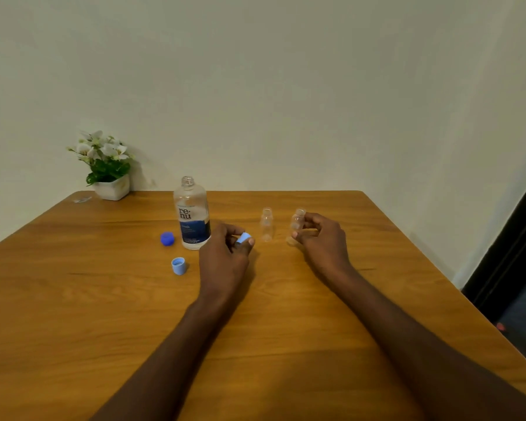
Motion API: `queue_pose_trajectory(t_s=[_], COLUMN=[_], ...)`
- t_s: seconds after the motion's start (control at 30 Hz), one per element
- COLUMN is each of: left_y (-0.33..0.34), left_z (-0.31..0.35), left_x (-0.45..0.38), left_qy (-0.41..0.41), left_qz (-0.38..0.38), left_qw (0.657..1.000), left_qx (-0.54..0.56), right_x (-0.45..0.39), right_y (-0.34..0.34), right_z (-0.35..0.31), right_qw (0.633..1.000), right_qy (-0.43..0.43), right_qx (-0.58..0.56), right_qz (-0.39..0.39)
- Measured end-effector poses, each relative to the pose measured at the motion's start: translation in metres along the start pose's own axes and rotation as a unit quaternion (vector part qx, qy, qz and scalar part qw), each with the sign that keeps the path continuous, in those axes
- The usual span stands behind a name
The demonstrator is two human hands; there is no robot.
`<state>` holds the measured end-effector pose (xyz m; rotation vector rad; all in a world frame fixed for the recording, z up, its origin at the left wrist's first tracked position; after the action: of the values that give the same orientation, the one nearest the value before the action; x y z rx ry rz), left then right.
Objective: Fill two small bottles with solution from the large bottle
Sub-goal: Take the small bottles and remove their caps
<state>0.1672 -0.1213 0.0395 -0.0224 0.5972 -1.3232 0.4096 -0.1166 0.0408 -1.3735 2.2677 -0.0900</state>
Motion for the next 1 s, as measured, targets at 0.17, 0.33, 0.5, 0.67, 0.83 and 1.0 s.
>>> queue_pose_trajectory(t_s=[0.17,0.33,0.5,0.67,0.83,1.0], left_y=[0.012,0.024,0.025,0.006,-0.052,-0.110], left_z=[-0.007,-0.014,-0.019,-0.010,-0.007,-0.022], left_x=[-0.001,-0.005,-0.003,0.011,0.044,0.055], left_qy=[-0.022,-0.038,-0.037,-0.039,-0.023,-0.021], left_qz=[-0.023,-0.056,-0.050,-0.023,0.024,0.067], left_qw=[0.998,0.993,0.993,0.994,0.993,0.979], left_qx=[-0.045,-0.098,-0.105,-0.102,-0.114,-0.191], right_x=[-0.012,-0.011,-0.005,0.012,0.050,0.064], right_y=[0.019,0.028,0.029,0.021,0.025,0.052], right_z=[0.001,0.012,0.018,0.004,-0.053,-0.064], right_qw=[0.997,0.993,0.989,0.984,0.956,0.958], right_qy=[0.037,0.051,0.064,0.038,-0.172,-0.204], right_qx=[0.058,0.110,0.128,0.176,0.231,0.200], right_qz=[0.026,-0.006,-0.028,0.014,0.058,-0.037])
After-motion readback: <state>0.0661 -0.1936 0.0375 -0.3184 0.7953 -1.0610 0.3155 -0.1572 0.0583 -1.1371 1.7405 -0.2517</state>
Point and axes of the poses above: each hand's wrist, its own x-axis away from the middle knuckle, its own y-axis out of the palm, z = x × y, the point moved 8 cm from there along -x, towards the middle knuckle, and after that the axes turned 3 degrees about -x, right-handed, at the moved point
